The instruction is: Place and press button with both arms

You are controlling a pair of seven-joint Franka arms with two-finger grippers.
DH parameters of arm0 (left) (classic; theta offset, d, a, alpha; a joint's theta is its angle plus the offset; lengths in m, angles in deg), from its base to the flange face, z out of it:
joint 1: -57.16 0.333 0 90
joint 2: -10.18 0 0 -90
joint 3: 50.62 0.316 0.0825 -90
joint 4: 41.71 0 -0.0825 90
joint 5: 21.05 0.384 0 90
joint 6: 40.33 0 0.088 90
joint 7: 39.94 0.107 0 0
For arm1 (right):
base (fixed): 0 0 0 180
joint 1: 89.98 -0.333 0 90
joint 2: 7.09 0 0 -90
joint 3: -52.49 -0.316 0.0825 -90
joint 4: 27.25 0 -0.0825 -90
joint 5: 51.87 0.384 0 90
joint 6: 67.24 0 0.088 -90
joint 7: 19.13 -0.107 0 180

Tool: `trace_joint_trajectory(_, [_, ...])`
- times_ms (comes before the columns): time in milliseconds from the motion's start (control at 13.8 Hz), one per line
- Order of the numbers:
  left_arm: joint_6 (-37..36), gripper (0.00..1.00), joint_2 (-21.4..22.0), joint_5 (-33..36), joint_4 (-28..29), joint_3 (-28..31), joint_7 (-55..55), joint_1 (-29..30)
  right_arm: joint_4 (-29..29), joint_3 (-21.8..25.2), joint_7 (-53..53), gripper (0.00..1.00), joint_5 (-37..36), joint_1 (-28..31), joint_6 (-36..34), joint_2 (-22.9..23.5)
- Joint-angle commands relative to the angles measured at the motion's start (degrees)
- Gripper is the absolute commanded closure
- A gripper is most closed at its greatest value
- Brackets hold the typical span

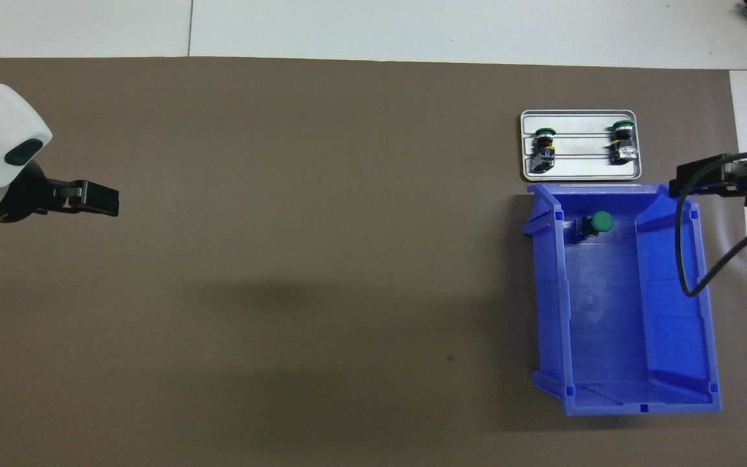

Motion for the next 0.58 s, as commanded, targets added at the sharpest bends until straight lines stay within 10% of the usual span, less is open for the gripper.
trace_joint_trajectory(0, [0.4, 0.0, 1.8, -0.6, 1.8, -0.3, 0.1, 0.6, -0.2, -0.2, 1.5, 0.0, 0.4, 0.4, -0.9, -0.1])
trace_joint_trajectory(507, [0.4, 0.0, 1.8, -0.6, 1.8, -0.3, 0.1, 0.6, -0.2, -0.2, 1.3, 0.0, 0.4, 0.4, -1.6, -0.2])
